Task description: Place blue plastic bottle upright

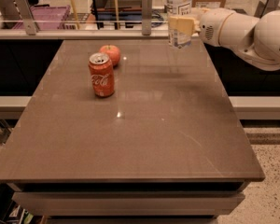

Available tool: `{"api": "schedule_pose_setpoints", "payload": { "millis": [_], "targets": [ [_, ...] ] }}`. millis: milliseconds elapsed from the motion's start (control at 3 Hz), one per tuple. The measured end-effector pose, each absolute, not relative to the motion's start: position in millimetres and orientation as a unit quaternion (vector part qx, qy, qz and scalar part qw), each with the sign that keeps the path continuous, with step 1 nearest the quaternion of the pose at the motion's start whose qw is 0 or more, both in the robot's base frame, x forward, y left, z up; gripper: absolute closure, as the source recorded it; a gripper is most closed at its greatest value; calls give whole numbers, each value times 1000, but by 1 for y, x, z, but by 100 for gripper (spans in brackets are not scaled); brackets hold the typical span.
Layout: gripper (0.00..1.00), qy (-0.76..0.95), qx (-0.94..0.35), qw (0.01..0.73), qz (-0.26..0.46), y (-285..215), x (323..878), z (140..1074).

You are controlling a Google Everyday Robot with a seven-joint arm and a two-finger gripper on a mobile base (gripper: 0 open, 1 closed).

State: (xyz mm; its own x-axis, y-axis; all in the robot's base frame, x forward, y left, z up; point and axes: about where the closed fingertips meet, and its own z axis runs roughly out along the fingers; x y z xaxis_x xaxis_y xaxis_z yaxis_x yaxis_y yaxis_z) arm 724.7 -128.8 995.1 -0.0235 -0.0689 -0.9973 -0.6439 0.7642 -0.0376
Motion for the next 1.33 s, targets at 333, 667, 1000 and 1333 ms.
{"api": "schedule_pose_setpoints", "payload": {
  "millis": [333,667,1000,1333],
  "targets": [
    [100,671,-297,641,224,-124,732,987],
    [100,666,-319,633,232,-121,737,974],
    [100,657,-340,628,243,-116,741,962],
    [100,648,-353,626,252,-113,742,953]
  ]
}}
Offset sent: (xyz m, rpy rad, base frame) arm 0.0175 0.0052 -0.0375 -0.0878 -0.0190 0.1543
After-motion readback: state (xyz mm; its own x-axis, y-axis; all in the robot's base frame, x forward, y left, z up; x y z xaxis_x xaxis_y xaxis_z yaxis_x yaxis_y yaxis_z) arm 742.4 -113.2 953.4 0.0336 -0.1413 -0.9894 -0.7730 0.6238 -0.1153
